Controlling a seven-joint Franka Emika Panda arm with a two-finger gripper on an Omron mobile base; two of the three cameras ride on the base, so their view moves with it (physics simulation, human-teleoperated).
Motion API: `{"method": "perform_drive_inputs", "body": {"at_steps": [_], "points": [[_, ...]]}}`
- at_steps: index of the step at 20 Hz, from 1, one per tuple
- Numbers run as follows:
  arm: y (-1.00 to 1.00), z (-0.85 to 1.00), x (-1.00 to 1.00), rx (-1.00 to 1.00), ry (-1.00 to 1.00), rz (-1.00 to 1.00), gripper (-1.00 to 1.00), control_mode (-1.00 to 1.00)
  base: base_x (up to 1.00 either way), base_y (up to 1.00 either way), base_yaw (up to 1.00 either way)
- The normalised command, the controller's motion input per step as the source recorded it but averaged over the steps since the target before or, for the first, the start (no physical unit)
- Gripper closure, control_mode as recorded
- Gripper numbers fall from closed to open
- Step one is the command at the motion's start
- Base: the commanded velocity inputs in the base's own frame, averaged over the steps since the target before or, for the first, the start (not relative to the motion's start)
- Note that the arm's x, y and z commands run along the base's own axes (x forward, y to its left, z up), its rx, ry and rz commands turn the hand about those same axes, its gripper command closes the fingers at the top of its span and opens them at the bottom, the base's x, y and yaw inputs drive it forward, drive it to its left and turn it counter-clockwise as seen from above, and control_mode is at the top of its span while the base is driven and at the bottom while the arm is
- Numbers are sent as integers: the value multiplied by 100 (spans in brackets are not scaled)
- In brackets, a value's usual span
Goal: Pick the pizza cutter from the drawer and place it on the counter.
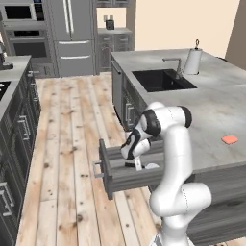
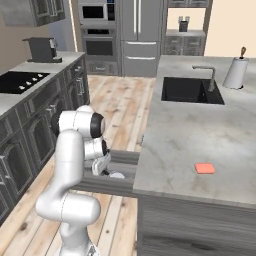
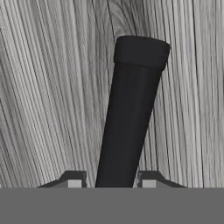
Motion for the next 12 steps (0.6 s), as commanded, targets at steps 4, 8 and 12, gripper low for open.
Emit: {"method": "perform_drive_inputs", "body": {"at_steps": [4, 8, 12], "points": [[-4, 43, -37, 5, -9, 7, 100, -100, 0, 0, 0], [-7, 97, -9, 2, -6, 24, 100, -100, 0, 0, 0], [-19, 100, -1, 17, -17, 25, 100, -100, 0, 0, 0]]}}
